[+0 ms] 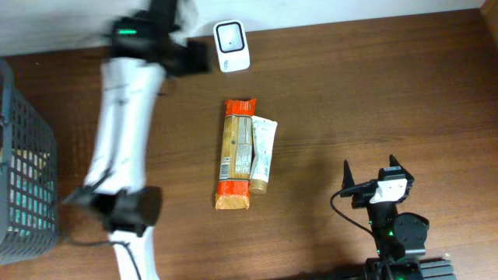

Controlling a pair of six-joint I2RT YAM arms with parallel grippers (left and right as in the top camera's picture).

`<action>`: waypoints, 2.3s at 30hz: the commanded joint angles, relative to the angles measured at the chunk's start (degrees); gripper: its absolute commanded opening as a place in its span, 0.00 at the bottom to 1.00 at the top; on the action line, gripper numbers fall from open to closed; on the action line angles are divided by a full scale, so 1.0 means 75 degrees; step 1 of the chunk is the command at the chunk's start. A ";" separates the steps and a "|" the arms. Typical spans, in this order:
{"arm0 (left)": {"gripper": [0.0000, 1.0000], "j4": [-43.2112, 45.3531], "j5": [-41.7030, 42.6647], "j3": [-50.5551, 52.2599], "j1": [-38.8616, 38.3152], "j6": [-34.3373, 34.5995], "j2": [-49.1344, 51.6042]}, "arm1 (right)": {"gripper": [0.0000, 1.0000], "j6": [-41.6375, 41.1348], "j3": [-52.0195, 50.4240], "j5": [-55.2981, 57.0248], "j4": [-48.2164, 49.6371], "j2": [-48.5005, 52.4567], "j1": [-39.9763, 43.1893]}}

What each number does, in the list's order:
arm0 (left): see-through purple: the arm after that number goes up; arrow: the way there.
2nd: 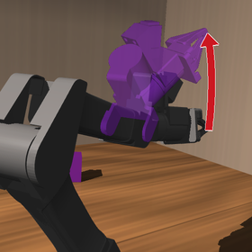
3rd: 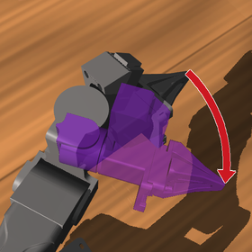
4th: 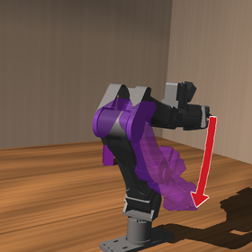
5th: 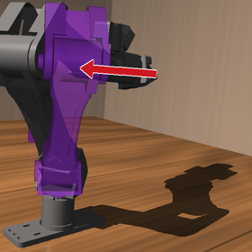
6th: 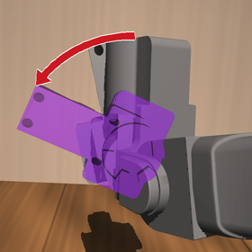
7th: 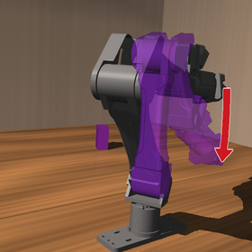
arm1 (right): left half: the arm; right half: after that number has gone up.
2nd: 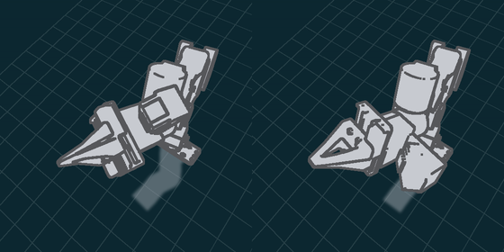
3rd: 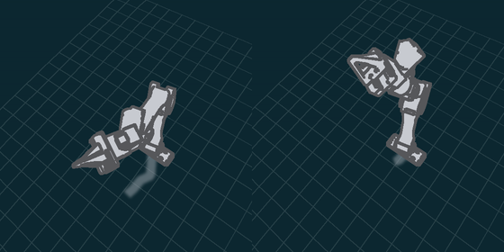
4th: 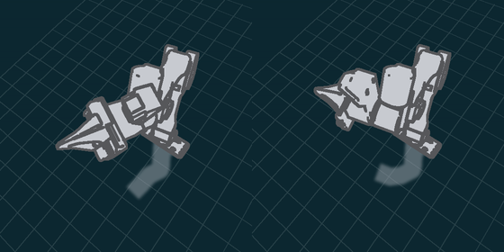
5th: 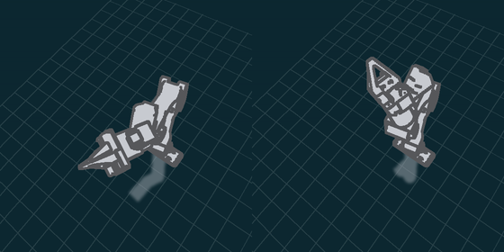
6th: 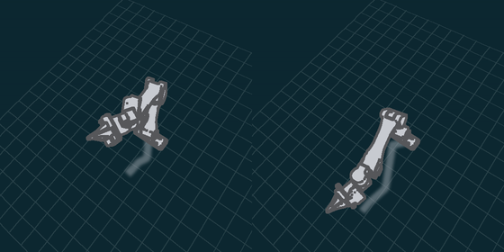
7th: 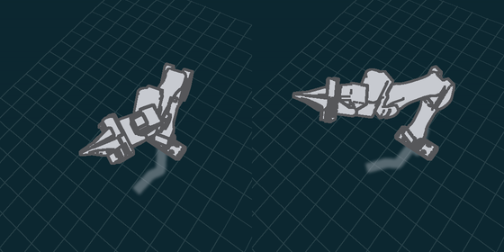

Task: Scan the item barcode
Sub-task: 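Place the pasta package beside the white tube and release, then reach into the basket and grasp the teal wet-wipe pack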

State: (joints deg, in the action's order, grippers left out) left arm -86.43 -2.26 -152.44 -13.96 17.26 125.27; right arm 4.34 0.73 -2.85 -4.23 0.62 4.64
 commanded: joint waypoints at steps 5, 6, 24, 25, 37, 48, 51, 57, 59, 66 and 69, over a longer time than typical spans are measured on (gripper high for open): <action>0.99 -0.1370 -0.1918 -0.1545 0.4261 -0.0592 -0.1708 | 0.99 -0.0035 -0.0055 -0.0009 -0.0012 -0.0055 0.0032; 0.99 -0.1370 -0.1682 -0.1492 0.4934 -0.0370 -0.1693 | 0.99 -0.0035 -0.0055 -0.0012 -0.0009 -0.0055 0.0032; 0.66 0.2687 0.1390 0.6805 0.8536 -0.1976 -0.1690 | 0.99 -0.0035 -0.0055 -0.0012 -0.0009 -0.0055 0.0032; 0.63 0.2850 0.1387 0.7023 0.8533 -0.1979 -0.1690 | 0.99 -0.0035 -0.0055 -0.0009 -0.0009 -0.0055 0.0032; 0.32 0.4482 0.1390 0.9095 0.8533 -0.2078 -0.1690 | 0.99 -0.0035 -0.0055 -0.0009 -0.0009 -0.0055 0.0032; 0.51 0.4771 0.1390 0.9352 0.8533 -0.2078 -0.1690 | 0.99 -0.0035 -0.0055 -0.0012 -0.0009 -0.0055 0.0032; 0.26 0.4867 0.1390 0.9454 0.8533 -0.2078 -0.1690 | 0.99 -0.0035 -0.0055 -0.0009 -0.0009 -0.0055 0.0032; 0.00 0.4135 0.1390 0.8274 0.8536 -0.2078 -0.1845 | 0.99 -0.0035 -0.0055 -0.0012 -0.0009 -0.0055 0.0032; 0.00 0.3596 0.1387 0.7198 0.8536 -0.2078 -0.1976 | 0.99 -0.0035 -0.0055 -0.0012 -0.0009 -0.0055 0.0032; 0.32 0.2879 0.0883 0.5155 0.8533 -0.2078 -0.2296 | 0.99 -0.0035 -0.0055 -0.0012 -0.0009 -0.0055 0.0032; 0.67 0.3034 0.0446 0.5528 0.8533 -0.2142 -0.1964 | 0.99 -0.0035 -0.0055 -0.0009 -0.0009 -0.0055 0.0032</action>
State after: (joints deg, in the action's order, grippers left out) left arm -64.42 4.47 -113.30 50.26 1.78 108.16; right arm 4.32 0.73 -2.87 -4.25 0.62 4.64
